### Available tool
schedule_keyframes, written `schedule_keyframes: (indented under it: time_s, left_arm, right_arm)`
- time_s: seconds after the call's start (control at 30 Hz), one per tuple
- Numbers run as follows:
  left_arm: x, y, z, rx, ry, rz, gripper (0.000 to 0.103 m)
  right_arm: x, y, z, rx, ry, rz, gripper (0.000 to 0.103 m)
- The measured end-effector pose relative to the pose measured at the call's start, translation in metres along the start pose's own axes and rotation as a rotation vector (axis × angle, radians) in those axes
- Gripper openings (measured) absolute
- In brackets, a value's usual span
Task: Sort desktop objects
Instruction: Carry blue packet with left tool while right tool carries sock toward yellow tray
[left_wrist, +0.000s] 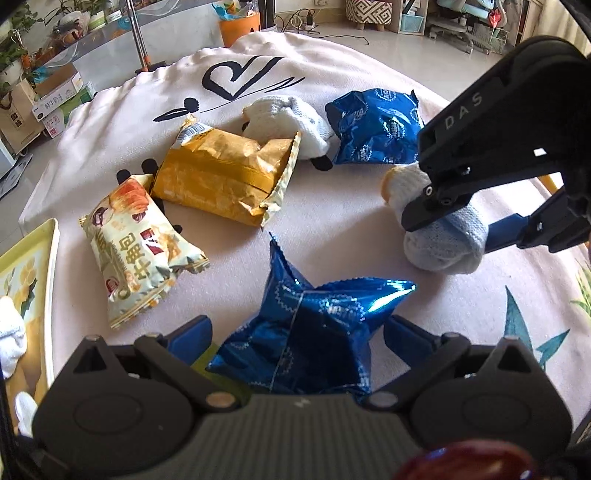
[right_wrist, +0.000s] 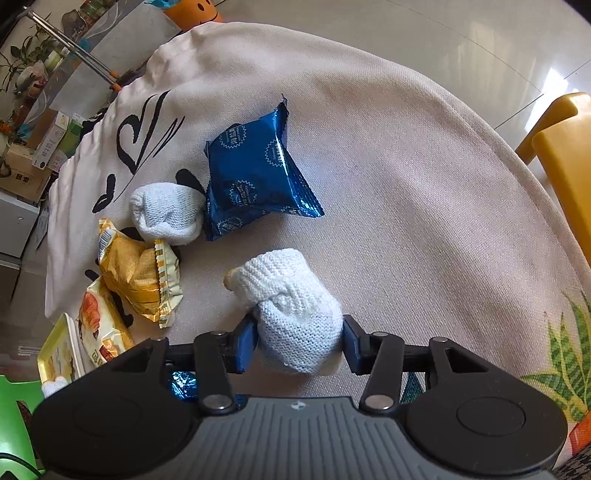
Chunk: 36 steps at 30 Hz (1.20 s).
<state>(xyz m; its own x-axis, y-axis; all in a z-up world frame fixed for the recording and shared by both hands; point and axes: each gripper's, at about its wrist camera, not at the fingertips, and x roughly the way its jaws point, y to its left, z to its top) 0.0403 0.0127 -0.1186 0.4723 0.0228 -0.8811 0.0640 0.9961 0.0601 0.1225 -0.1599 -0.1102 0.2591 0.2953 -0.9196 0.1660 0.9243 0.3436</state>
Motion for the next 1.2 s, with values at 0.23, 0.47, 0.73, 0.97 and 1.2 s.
schedule_keyframes:
  time_s: [0.23,0.47,0.73,0.97,1.2]
  left_arm:
    - [0.007,0.001,-0.001,-0.033,0.022,0.002,0.103]
    - [0.008,0.004,-0.002,-0.087,0.028,-0.003,0.103]
    - [0.006,0.001,-0.005,-0.110,0.023,0.010,0.102]
    - [0.001,0.002,-0.002,-0.121,0.002,-0.006,0.085]
    - [-0.012,0.013,0.006,-0.210,-0.036,-0.021,0.082]
  right_arm:
    - [0.005,0.001,0.000,0.002,0.016,-0.004,0.053]
    - [0.006,0.004,-0.001,-0.019,0.004,-0.009,0.056]
    - [0.006,0.008,-0.003,-0.043,-0.006,-0.029,0.057]
    - [0.002,0.007,-0.003,-0.044,-0.030,-0.024,0.046]
    - [-0.008,0.010,-0.001,-0.033,-0.064,0.013,0.045]
